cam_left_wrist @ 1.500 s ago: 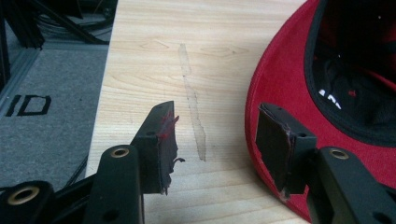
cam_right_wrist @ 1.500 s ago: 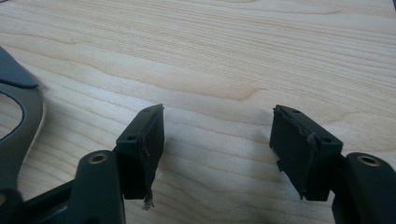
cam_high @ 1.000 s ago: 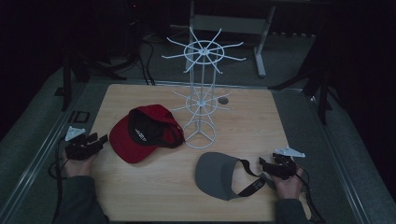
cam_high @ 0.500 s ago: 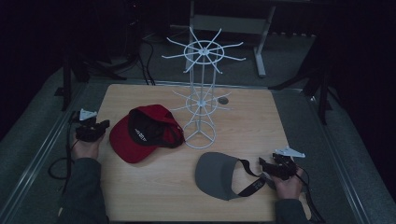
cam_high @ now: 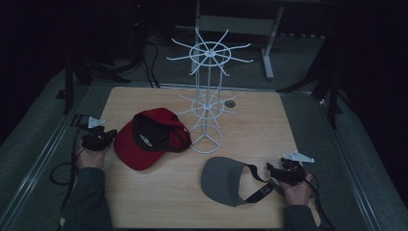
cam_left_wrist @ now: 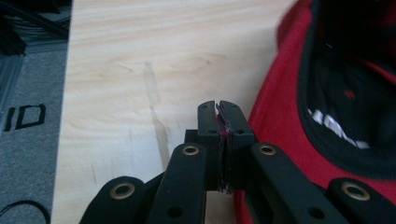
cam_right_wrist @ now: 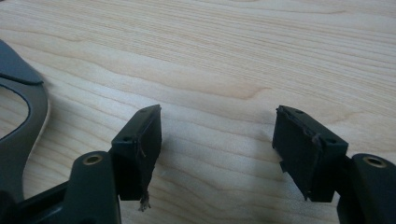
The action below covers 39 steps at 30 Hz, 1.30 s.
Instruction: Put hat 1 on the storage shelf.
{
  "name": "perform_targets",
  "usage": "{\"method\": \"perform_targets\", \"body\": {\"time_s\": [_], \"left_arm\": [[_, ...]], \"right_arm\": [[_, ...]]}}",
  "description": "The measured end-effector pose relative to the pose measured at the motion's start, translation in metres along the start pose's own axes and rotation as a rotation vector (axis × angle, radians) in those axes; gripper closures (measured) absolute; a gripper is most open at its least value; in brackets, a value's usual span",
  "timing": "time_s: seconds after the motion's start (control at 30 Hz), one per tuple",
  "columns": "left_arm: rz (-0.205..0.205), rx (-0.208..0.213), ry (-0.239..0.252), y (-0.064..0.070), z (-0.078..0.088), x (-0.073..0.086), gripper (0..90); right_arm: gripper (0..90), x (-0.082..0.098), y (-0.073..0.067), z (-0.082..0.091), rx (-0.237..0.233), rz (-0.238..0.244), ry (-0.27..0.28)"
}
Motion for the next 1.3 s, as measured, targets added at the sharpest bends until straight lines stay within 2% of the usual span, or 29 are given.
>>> {"method": "perform_targets", "body": {"time_s": [0.03, 0.07, 0.13, 0.23, 0.33, 0.37, 0.47, 0.5, 0.53, 0.63, 0.83, 0.9, 1.0, 1.1, 1.2, 1.3], "left_arm": [[0.0, 0.0, 0.0, 0.0, 0.0, 0.0, 88.4], [-0.028, 0.013, -0.005, 0.008, 0.008, 0.005, 88.2], [-0.041, 0.019, -0.005, 0.011, 0.011, 0.007, 88.2], [-0.058, 0.041, -0.013, 0.02, 0.02, 0.014, 88.4], [-0.057, 0.055, -0.013, 0.024, 0.023, 0.016, 88.8], [-0.071, 0.07, -0.02, 0.03, 0.027, 0.017, 88.9], [-0.081, 0.08, -0.029, 0.033, 0.028, 0.018, 89.0], [-0.09, 0.126, -0.045, 0.043, 0.03, 0.021, 88.9], [-0.093, 0.143, -0.05, 0.046, 0.031, 0.022, 88.6], [-0.102, 0.143, -0.057, 0.048, 0.032, 0.024, 87.1], [-0.025, 0.107, -0.005, 0.035, 0.041, 0.018, 79.6], [-0.012, 0.129, 0.011, 0.034, 0.044, 0.014, 76.1], [-0.015, 0.175, 0.009, 0.038, 0.045, 0.012, 68.8], [-0.012, 0.203, -0.013, 0.041, 0.04, 0.012, 63.4], [0.002, 0.269, -0.056, 0.045, 0.034, 0.016, 59.5], [-0.003, 0.291, -0.097, 0.049, 0.03, 0.02, 58.0]], "right_arm": [[32.7, 0.0, 0.0, 0.0, 0.0, 0.0, 0.0], [32.7, 0.0, 0.0, 0.0, 0.0, 0.0, 0.0], [32.7, 0.0, 0.0, 0.0, 0.0, 0.0, 0.0], [32.8, 0.0, 0.0, 0.0, 0.0, 0.0, 0.0], [32.8, 0.0, 0.0, 0.0, 0.0, 0.0, 0.0], [32.7, 0.0, 0.0, 0.0, 0.0, 0.0, 0.0], [32.7, 0.0, 0.0, 0.0, 0.0, 0.0, 0.0], [32.7, 0.0, 0.0, 0.0, 0.0, 0.0, 0.0], [32.7, 0.0, 0.0, 0.0, 0.0, 0.0, 0.0], [32.8, 0.0, 0.0, 0.0, 0.0, 0.0, 0.0], [32.7, 0.0, 0.0, 0.0, 0.0, 0.0, 0.0], [32.7, 0.0, 0.0, 0.0, 0.0, 0.0, 0.0], [32.7, 0.0, 0.0, 0.0, 0.0, 0.0, 0.0], [32.6, 0.0, 0.0, 0.0, 0.0, 0.0, 0.0], [32.3, 0.0, 0.0, 0.0, -0.001, 0.0, -0.001], [32.2, 0.0, 0.0, 0.0, -0.001, 0.0, -0.001]]}}
Point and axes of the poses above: each handheld gripper's, and its own axes: z roughly backward along the jaws, x roughly out of its underside, y roughly to its right, the point moved 3 cm from there along -z, roughly forward along the jaws, and after that the axes turned 7 degrees about y, right-handed, at the moved point
